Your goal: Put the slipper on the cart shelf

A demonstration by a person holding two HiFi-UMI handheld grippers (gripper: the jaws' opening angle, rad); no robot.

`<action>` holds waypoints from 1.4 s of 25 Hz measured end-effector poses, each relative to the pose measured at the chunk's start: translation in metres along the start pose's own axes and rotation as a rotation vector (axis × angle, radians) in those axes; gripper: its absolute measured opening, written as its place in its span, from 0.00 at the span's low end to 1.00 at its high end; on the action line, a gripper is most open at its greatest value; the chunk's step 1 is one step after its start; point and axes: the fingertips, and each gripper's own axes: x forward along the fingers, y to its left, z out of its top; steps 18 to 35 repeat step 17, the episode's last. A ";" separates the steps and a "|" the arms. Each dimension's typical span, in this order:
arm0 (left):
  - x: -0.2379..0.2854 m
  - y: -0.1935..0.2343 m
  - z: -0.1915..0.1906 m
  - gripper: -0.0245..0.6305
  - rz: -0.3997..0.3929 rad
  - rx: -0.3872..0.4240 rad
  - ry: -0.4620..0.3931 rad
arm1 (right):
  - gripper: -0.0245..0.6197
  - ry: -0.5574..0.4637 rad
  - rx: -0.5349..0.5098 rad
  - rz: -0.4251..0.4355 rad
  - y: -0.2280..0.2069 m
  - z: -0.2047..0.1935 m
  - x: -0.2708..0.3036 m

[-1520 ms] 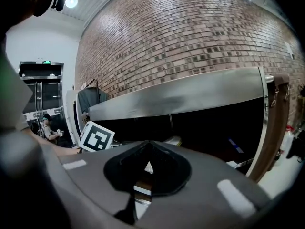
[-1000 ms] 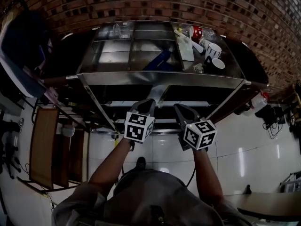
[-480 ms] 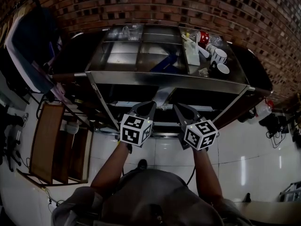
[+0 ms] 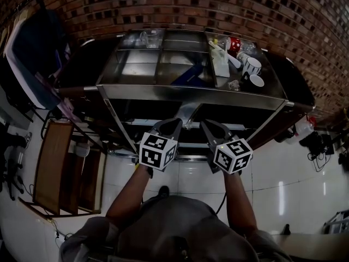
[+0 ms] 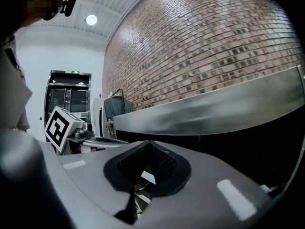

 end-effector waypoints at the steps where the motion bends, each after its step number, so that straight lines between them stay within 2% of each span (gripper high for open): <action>1: 0.000 0.000 0.000 0.05 -0.001 -0.001 0.000 | 0.04 0.000 -0.001 0.001 0.000 0.000 0.000; 35: 0.005 0.001 -0.004 0.05 -0.012 -0.006 0.018 | 0.04 0.012 -0.009 -0.006 0.001 -0.001 0.003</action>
